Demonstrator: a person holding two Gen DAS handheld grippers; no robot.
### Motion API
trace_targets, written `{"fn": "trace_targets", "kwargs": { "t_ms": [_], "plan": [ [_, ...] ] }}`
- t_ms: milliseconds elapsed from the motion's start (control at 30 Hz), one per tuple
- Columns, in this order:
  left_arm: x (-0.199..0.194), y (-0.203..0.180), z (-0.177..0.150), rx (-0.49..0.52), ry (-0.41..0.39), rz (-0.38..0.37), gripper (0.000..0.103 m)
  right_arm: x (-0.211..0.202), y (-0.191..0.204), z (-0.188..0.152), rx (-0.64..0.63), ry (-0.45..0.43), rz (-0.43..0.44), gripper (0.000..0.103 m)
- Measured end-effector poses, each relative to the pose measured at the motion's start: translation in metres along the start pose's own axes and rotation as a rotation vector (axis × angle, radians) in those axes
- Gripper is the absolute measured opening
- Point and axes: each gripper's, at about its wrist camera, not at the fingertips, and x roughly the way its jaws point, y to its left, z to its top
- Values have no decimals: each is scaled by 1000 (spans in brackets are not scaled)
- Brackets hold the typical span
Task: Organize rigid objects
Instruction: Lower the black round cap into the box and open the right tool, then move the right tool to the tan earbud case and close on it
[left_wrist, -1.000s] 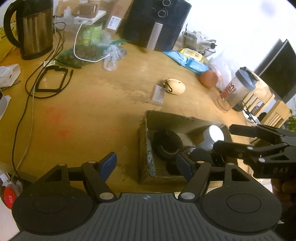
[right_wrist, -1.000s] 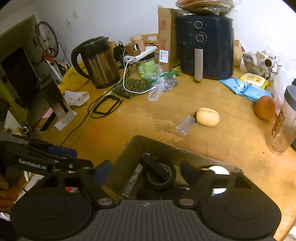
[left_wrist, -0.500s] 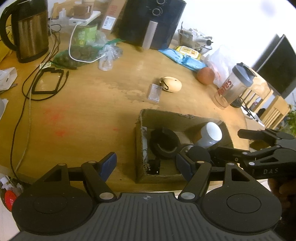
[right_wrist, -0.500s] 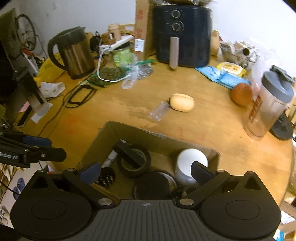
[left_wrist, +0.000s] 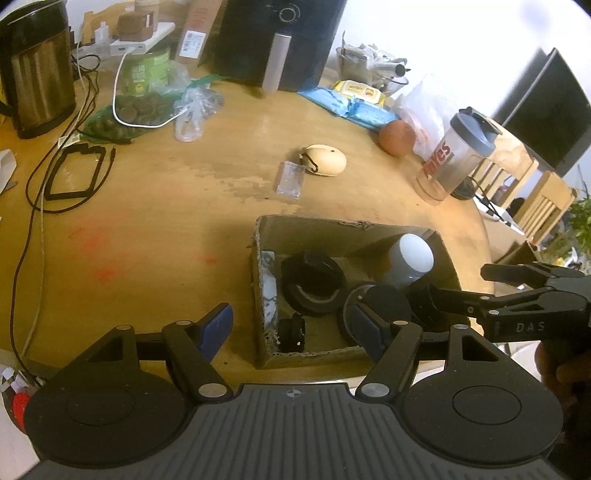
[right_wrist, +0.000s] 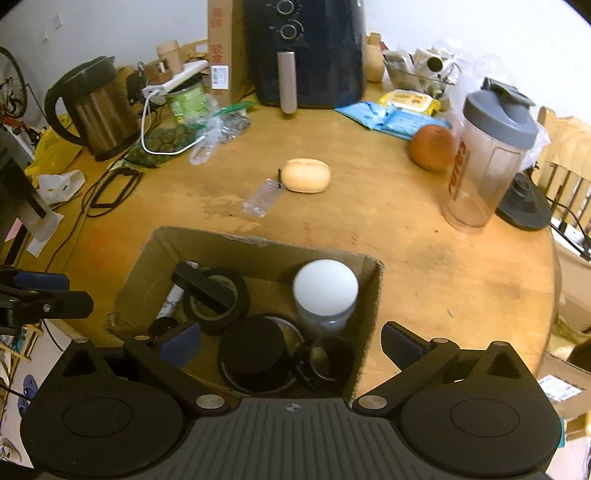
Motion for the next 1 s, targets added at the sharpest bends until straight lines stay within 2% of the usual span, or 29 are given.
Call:
{"fn": "trace_targets", "kwargs": {
  "t_ms": [267,367,533,700,1000],
  "plan": [
    [8,-9,9,27,13,0,71,3,-7,3,0,12,-4,103],
    [9,-11,20,34,9,-10,71,-1,-12,10,0,-40,-33,103],
    [6,-14,43,33,-42,-1,71,-8,-32,34,55,-104,-65,103],
    [8,-17,58,41,-65,15,71,-4,-46,51,62,-115,-92,103],
    [15,-12,63,17,-57,34,71,10,-55,67,38,-101,-111,103]
  ]
}}
